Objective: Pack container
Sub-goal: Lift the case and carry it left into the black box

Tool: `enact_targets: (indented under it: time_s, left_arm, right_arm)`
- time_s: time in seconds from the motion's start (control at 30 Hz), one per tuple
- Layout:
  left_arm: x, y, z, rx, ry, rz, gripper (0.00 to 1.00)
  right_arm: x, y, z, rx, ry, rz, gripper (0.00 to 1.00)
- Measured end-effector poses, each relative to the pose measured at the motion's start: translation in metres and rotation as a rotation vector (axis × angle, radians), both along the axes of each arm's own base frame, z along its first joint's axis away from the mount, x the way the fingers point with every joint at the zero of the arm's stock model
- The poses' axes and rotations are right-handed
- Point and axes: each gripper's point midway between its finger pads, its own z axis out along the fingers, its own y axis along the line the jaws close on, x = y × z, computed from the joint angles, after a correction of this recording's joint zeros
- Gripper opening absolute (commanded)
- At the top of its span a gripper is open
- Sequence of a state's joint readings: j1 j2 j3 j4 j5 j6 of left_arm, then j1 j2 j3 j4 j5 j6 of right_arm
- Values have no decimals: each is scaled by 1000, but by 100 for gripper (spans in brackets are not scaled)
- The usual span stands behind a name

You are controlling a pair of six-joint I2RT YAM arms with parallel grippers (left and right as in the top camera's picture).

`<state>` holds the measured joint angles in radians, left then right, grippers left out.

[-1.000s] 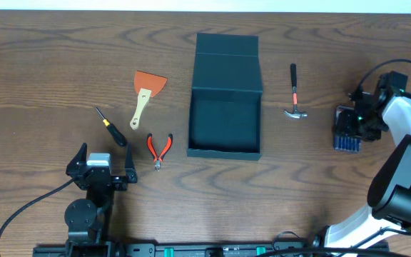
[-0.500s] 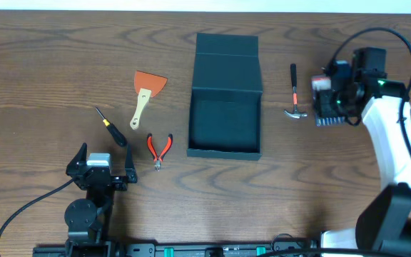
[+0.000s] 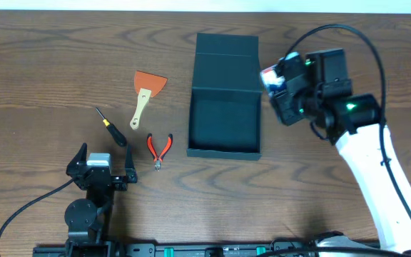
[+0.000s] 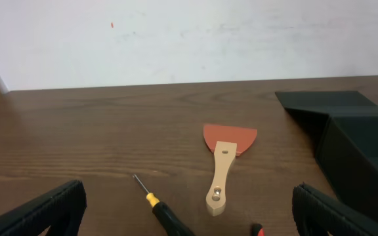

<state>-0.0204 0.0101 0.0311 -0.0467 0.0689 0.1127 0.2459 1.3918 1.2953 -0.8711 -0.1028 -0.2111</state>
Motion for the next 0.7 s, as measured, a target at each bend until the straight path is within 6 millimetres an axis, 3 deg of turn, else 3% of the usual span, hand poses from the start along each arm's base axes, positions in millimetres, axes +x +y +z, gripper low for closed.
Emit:
enact_targets:
  time_s: [0.4, 0.7]
  left_arm:
    - [0, 0, 0, 0, 0, 0, 99]
    - [0, 0, 0, 0, 0, 0, 99]
  right_arm:
    - [-33, 83, 5, -31, -49, 314, 17]
    - [-38, 101, 6, -90, -107, 470, 4]
